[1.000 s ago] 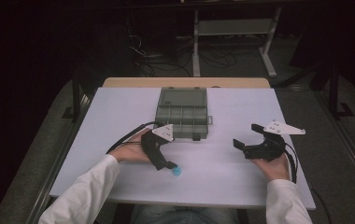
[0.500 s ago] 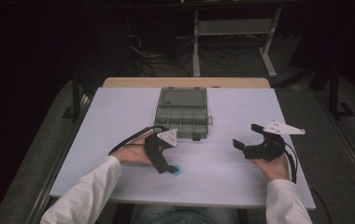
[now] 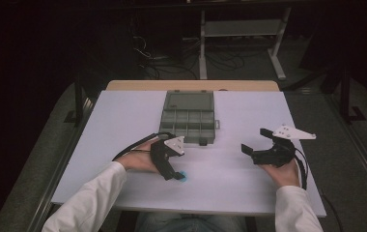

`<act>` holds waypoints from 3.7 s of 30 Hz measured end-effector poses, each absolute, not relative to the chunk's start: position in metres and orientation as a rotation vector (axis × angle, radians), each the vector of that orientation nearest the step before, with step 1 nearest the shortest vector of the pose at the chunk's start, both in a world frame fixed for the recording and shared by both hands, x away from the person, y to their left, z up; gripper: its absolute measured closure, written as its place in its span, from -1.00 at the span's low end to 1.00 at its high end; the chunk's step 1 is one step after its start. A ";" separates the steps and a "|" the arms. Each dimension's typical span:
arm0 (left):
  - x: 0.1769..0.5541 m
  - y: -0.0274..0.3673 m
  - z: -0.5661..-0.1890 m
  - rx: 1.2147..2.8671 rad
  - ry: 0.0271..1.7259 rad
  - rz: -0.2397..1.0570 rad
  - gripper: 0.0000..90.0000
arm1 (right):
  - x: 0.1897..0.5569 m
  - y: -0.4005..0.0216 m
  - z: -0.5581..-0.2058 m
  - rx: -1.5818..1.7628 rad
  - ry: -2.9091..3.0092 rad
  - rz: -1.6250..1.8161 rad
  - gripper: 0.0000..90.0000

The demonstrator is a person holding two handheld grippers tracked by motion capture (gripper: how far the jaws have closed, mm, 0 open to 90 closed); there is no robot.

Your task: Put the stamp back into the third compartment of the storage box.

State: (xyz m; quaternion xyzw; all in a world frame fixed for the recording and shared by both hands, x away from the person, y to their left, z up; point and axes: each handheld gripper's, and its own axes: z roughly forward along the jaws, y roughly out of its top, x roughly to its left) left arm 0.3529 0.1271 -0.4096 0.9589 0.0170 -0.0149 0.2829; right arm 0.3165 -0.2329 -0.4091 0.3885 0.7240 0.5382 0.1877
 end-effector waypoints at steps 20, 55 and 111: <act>0.343 0.120 -0.408 2.576 -0.099 -0.113 0.17 | 0.316 -0.233 -0.409 1.086 2.039 1.511 -1.00; 0.348 0.123 -0.387 2.600 -0.128 -0.105 0.61 | 0.316 -0.232 -0.409 1.089 2.047 1.507 -1.00; 0.418 0.136 -0.334 2.530 0.094 -0.073 0.62 | 0.317 -0.234 -0.410 1.091 2.042 1.519 -1.00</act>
